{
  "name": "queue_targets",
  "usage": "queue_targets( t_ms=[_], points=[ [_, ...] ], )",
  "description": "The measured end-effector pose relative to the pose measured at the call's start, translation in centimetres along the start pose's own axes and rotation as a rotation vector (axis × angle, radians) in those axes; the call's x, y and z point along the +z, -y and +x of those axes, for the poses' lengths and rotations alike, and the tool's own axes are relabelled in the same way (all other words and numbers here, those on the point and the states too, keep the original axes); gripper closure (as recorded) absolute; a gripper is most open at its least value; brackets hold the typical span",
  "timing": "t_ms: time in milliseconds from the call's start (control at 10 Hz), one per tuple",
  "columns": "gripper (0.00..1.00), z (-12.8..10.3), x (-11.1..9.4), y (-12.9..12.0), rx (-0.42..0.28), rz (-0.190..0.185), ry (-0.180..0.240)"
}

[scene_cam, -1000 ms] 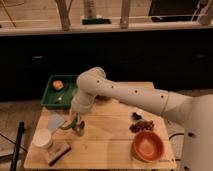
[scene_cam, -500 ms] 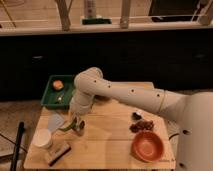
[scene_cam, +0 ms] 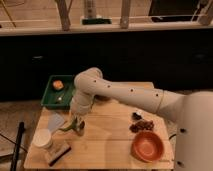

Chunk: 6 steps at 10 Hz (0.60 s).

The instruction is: Place pepper in metal cup

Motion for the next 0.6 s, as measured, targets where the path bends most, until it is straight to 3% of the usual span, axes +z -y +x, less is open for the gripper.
queue_targets(
  t_ms=[300,600],
  points=[
    [0.25,0.16,0.16,-0.10,0.001,-0.003,0.006],
    [0.20,0.38,0.30,-0.31,-0.002,-0.003,0.013]
  ],
)
